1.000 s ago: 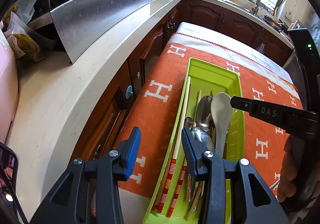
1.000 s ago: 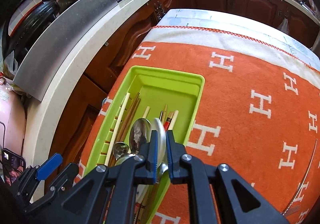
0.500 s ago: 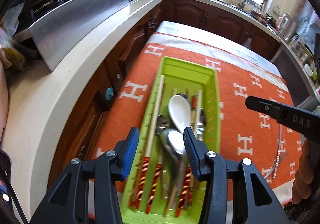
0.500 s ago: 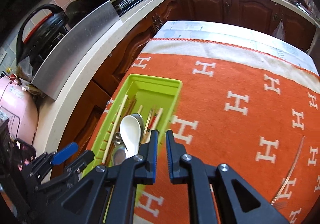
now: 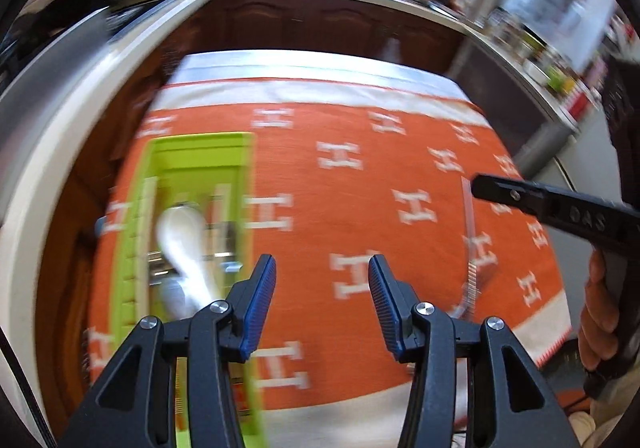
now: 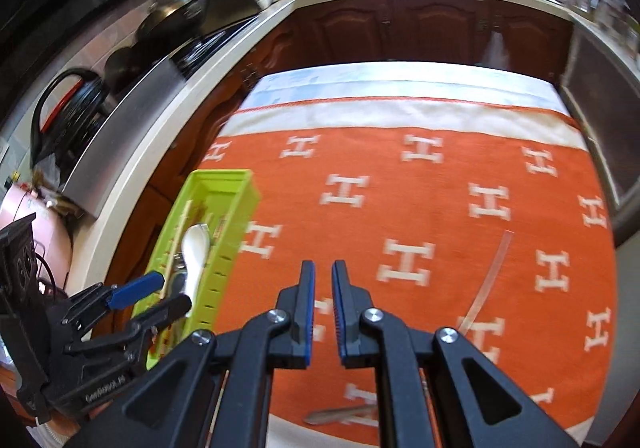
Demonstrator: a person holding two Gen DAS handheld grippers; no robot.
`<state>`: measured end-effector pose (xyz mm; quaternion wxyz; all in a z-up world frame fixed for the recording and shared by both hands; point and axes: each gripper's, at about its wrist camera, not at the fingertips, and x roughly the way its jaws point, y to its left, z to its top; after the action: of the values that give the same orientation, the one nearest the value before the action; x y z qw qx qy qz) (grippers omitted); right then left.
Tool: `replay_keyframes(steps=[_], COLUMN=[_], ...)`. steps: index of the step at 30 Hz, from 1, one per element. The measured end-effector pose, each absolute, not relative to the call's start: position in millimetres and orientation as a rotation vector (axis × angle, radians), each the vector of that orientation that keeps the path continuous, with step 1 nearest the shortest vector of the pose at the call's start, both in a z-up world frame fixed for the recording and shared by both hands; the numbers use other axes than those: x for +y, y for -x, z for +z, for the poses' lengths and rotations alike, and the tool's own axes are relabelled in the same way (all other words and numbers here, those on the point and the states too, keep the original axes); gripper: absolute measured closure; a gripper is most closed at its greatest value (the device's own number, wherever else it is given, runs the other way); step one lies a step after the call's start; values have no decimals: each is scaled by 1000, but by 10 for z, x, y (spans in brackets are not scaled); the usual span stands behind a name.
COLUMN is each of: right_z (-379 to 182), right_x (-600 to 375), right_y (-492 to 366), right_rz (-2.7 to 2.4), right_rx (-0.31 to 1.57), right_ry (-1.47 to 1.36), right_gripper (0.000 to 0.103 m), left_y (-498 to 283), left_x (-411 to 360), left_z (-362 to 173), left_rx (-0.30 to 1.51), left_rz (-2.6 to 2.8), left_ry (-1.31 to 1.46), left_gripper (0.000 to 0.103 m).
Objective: Organize utensils
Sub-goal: 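Grasp the steel fork with the left tool while the right tool grasps the metal rod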
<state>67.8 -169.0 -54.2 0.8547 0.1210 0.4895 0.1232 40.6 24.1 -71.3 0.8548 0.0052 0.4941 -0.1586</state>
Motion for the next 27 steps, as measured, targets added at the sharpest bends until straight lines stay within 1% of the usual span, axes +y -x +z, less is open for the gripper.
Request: replay_keyframes(steps=[6,12,18,27], right_z=[-737,-980,-1201,-1418], right_x=[-2211,-2524,-2668,-2649], right_y=[-551,-397,-302,-567], right_rz=[162,115,111,102], right_rx=[1044,1073,1111,1189], right_ry=[-336,-396,-465,-522], right_gripper=[93,93,93,93], left_y=[-366,-219,-153,-172], left_x=[-452,-943,-1159,-1232], left_z=[-950,-1242,-1429,-1642], left_rx=[1115,1179,1231,1306], left_rz=[-569,-702,-741,-748], left_ry=[-114,-249,-327,-350], left_gripper=[57,57,71,73])
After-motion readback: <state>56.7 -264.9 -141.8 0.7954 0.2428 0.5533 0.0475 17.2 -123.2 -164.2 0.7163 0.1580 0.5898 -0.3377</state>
